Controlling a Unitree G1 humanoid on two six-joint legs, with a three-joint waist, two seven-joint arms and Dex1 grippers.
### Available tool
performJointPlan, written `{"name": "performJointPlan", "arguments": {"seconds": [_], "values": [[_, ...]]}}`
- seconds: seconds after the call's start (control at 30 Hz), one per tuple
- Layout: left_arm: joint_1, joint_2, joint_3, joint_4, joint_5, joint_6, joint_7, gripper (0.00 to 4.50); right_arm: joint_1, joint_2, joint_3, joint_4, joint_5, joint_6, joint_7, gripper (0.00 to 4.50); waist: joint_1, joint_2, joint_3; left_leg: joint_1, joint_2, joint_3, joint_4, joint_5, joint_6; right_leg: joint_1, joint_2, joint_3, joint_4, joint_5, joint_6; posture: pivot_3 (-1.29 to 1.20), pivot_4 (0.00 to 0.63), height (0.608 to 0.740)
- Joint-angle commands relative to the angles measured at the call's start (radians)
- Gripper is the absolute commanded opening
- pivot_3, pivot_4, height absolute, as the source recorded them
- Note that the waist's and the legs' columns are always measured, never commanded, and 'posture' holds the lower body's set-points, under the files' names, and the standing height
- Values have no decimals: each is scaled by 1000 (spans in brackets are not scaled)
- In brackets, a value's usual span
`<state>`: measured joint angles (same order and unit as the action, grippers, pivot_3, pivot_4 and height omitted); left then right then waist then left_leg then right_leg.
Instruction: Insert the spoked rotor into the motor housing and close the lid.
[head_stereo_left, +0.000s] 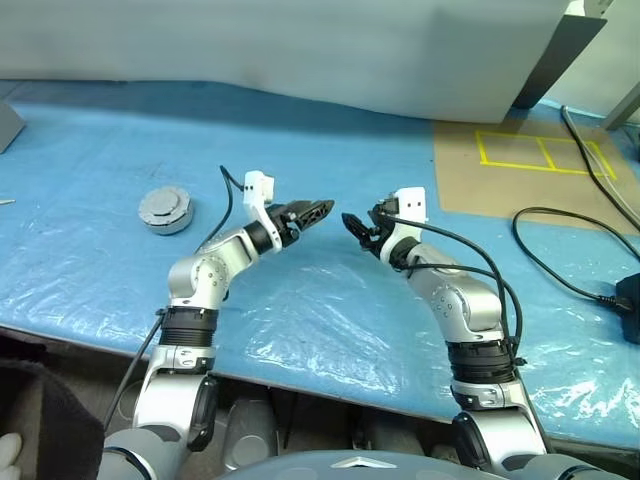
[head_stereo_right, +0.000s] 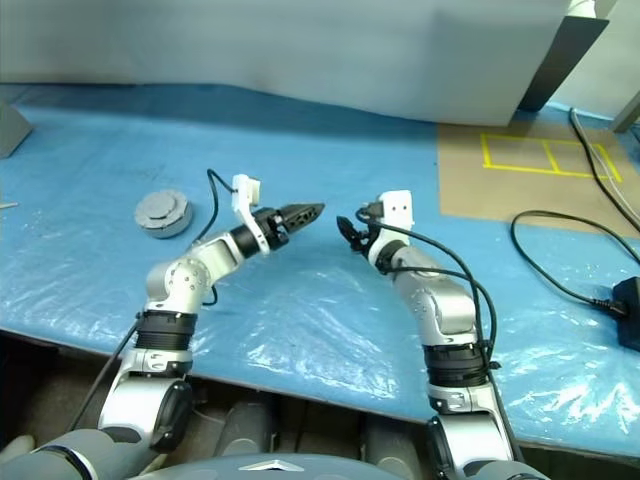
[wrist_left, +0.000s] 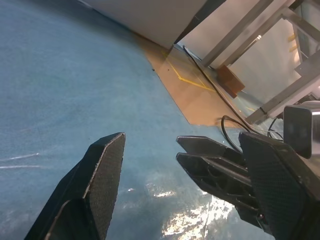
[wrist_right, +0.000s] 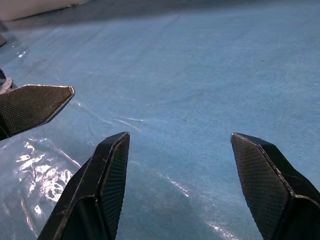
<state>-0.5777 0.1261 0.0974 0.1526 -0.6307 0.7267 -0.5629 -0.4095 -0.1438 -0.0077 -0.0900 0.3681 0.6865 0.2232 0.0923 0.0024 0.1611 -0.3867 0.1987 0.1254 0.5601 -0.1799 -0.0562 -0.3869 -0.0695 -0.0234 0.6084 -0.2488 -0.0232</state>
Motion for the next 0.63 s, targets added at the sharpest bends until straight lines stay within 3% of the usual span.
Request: {"name": "performJointPlan", "arguments": {"seconds": [0.03, 0.63], "values": [[1, 8, -3, -27, 6, -14, -9, 3818, -9, 6, -12, -23, -9, -35, -2, 3377, 0, 0, 0, 0, 0, 0, 0, 0, 0, 0, 0, 0, 0, 0, 0, 0, 150, 740], [16, 51, 5, -9, 80, -75, 16, 3818, 54, -21, -11, -112, -83, -69, -38, 3377, 0, 0, 0, 0, 0, 0, 0, 0, 0, 0, 0, 0, 0, 0, 0, 0, 150, 740]]}}
